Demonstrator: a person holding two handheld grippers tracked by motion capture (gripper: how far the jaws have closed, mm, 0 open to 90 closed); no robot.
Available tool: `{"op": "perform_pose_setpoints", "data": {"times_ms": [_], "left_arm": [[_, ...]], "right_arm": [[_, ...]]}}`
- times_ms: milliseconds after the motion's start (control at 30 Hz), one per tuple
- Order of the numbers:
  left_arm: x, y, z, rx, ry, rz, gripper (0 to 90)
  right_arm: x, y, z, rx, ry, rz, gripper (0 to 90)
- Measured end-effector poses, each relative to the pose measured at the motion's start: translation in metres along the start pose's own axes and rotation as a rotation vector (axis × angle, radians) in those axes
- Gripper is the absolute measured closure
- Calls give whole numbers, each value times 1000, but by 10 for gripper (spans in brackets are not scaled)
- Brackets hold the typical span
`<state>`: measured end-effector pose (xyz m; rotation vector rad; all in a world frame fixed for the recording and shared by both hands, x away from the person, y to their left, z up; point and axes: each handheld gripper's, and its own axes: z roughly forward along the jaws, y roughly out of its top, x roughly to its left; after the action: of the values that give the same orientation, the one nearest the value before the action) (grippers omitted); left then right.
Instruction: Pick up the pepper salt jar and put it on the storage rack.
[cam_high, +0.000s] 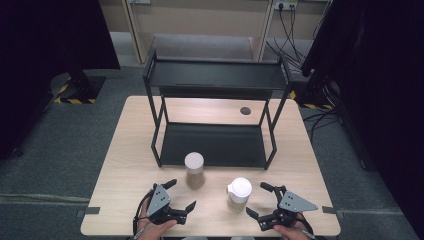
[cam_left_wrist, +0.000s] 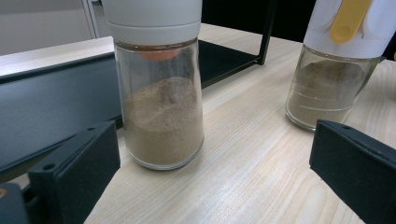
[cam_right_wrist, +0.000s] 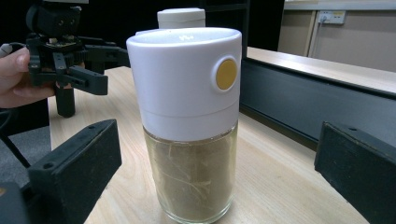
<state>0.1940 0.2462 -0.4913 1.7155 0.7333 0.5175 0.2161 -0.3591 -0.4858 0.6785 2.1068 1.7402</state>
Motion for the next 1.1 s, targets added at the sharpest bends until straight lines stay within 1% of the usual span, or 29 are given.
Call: {"op": "perform_pose_setpoints", "data": {"times_ms": [667,1000,1100], "left_arm": [[-1,0,1,1,2,2,13],[-1,0,1,-4,15,-9,14],[0,0,1,-9,20,-18,14]], "right_arm": [[0,0,0,-4,4,3,10],[0,0,1,-6,5,5,10],[0,0,1,-6,6,7,10]]}}
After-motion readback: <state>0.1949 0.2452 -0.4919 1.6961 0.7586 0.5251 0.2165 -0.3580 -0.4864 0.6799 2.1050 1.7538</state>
